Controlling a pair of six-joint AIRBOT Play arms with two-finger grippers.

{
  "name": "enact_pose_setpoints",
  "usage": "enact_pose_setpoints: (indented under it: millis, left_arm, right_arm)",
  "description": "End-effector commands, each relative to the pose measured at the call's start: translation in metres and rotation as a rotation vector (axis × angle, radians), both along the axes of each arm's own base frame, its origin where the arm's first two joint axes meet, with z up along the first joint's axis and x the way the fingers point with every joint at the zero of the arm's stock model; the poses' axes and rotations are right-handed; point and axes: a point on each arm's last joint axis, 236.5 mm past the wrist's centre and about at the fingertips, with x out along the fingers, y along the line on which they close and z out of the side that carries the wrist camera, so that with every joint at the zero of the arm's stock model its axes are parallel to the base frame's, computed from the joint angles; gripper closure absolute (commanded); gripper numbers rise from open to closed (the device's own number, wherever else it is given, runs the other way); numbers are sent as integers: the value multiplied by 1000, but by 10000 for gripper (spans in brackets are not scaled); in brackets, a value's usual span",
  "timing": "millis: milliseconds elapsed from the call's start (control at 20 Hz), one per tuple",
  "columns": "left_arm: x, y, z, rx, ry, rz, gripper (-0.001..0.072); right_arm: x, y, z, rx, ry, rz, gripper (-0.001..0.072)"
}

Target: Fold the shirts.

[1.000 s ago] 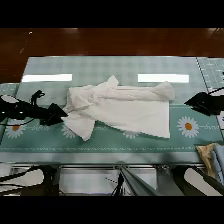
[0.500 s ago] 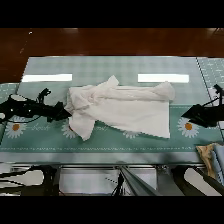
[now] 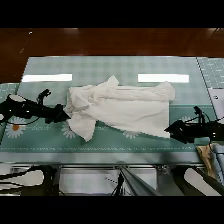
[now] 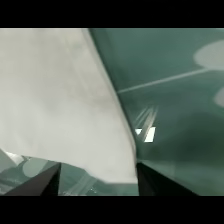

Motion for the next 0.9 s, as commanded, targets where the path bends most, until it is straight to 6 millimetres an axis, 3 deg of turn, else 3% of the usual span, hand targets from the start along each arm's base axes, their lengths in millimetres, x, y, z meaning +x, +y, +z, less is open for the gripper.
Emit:
enact_pose_setpoints:
  millis: [0,50,150,250,350,400,500,600,700,800,850]
  left_arm:
    - [0,-2,5,-12,-6,-2,681]
    - [1,-2,6,-12,-9,-2,681]
    - [3,-2,10,-13,-23,-10,681]
    - [14,0,28,-10,-81,-33,682]
    - [41,5,73,21,-225,-49,682]
    - [55,7,106,39,-323,-55,682]
    - [80,6,205,73,-593,-60,682]
    - [82,-1,322,108,-900,-57,682]
    - [56,-6,453,196,-1256,-31,682]
    - [11,-9,561,283,-1568,36,682]
    - [-18,-9,608,332,-1712,76,682]
  right_arm:
    - [9,12,-22,-69,-15,-45,200]
    - [15,15,-25,-95,-26,-49,300]
    - [30,26,-20,-89,-60,-71,647]
    - [50,32,4,-56,-136,-50,683]
    - [80,30,56,-71,-304,22,684]
    - [97,28,95,-95,-423,52,684]
    - [125,22,190,-173,-693,77,684]
    - [136,16,304,-274,-991,54,684]
    - [124,11,423,-384,-1296,-3,684]
    - [92,4,526,-503,-1552,-77,684]
    - [73,1,567,-558,-1647,-114,684]
